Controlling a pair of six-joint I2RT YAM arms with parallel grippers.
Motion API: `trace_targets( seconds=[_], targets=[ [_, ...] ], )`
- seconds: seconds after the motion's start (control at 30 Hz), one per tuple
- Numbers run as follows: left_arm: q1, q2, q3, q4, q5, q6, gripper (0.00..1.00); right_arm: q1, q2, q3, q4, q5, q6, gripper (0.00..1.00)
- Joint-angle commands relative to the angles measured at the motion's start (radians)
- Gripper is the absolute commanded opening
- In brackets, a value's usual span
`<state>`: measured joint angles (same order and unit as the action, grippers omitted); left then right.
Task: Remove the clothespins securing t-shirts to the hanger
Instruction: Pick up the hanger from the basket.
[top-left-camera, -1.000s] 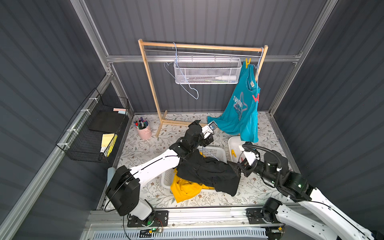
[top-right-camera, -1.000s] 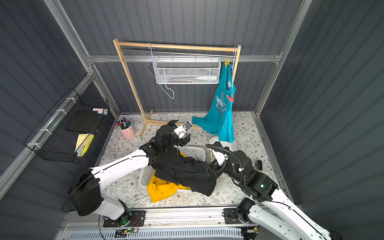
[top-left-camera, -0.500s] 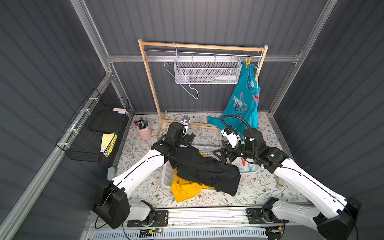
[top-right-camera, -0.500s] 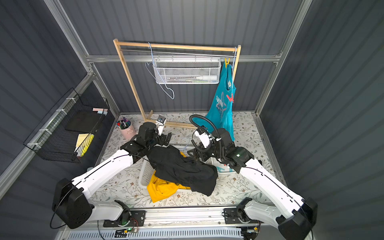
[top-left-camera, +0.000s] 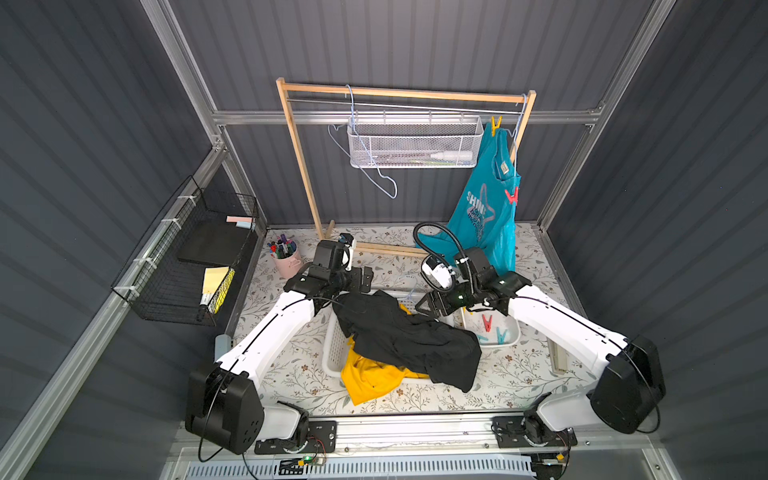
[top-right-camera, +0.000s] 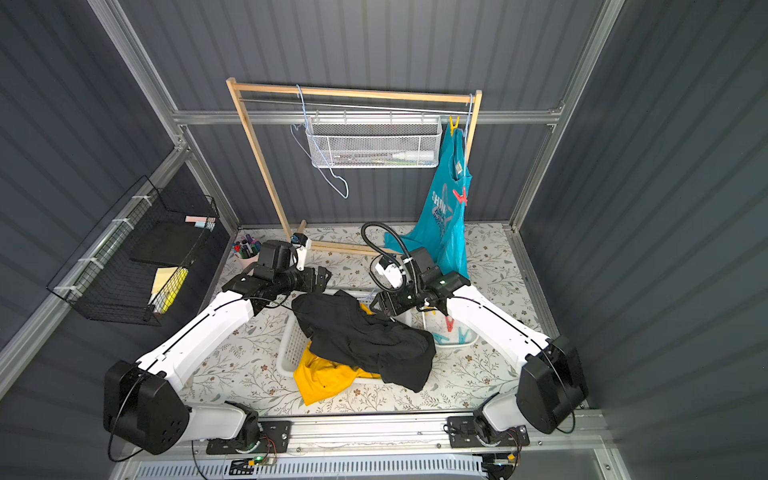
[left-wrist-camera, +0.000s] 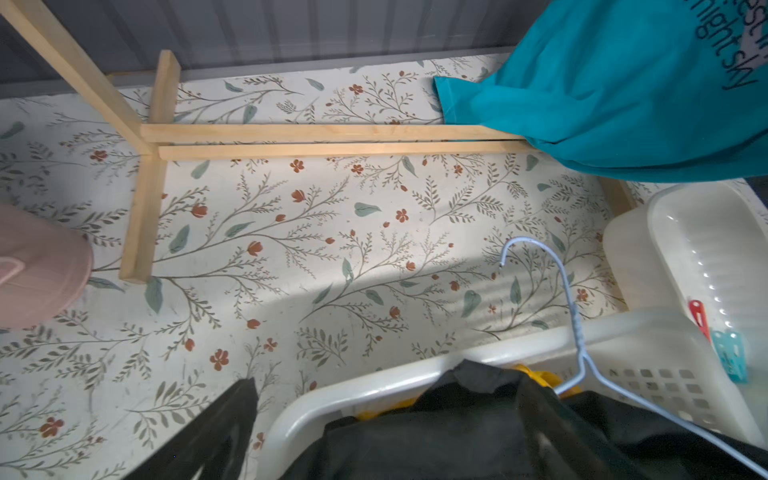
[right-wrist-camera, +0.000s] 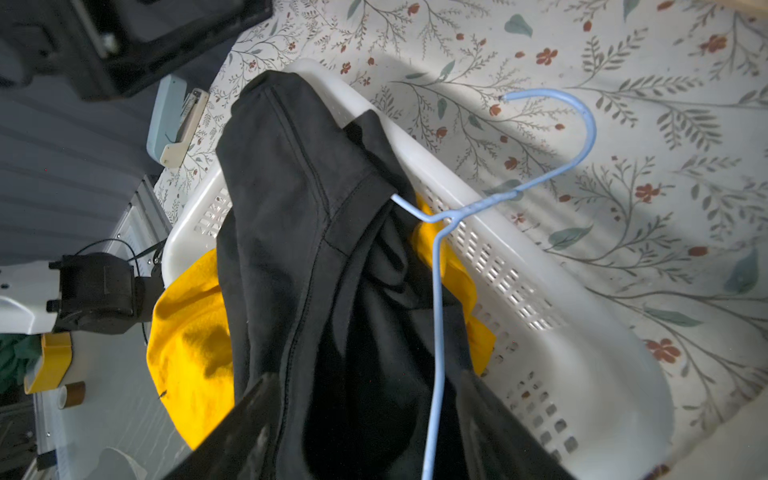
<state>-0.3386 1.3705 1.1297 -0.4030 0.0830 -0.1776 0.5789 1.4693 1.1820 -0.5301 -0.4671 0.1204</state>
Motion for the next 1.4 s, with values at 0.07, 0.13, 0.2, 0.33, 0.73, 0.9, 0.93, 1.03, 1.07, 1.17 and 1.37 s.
trace_targets(
  seconds=[0.07,0.13,0.2,0.33,0.73,0.9,0.93,1.03,1.07,1.17,1.37],
  targets=[
    [0.003,-0.001,0.048,-0.073,0.133,-0.016,1.00,-0.013,0.076,0.066,-0.058,0.001,-0.074,0.60],
    [0.003,-0.020,0.026,-0.052,0.130,0.002,1.00,-0.013,0.112,0.095,-0.074,0.010,-0.089,0.59],
    [0.003,-0.041,0.003,-0.038,0.107,0.026,1.00,-0.017,0.153,0.133,-0.099,0.022,-0.093,0.56],
    [0.003,-0.064,-0.038,-0.013,0.085,0.037,1.00,-0.022,0.219,0.187,-0.116,-0.001,-0.099,0.51],
    [0.003,-0.079,-0.064,0.015,0.144,0.019,1.00,-0.021,0.321,0.231,-0.159,-0.034,-0.094,0.36],
    [0.003,-0.087,-0.074,0.024,0.146,0.018,1.00,-0.021,0.326,0.226,-0.145,-0.066,-0.096,0.27],
    [0.003,-0.089,-0.075,0.024,0.143,0.018,1.00,-0.022,0.327,0.225,-0.139,-0.078,-0.096,0.24],
    [0.003,-0.097,-0.089,0.042,0.133,0.005,1.00,-0.021,0.326,0.229,-0.136,-0.099,-0.108,0.12],
    [0.003,-0.099,-0.094,0.048,0.131,0.002,1.00,-0.022,0.320,0.228,-0.133,-0.097,-0.111,0.05],
    [0.003,-0.091,-0.089,0.049,0.129,0.000,1.00,-0.021,0.286,0.208,-0.101,-0.097,-0.105,0.00],
    [0.003,-0.080,-0.082,0.035,0.099,0.000,1.00,-0.016,0.125,0.075,0.058,-0.111,-0.053,0.00]
  ],
)
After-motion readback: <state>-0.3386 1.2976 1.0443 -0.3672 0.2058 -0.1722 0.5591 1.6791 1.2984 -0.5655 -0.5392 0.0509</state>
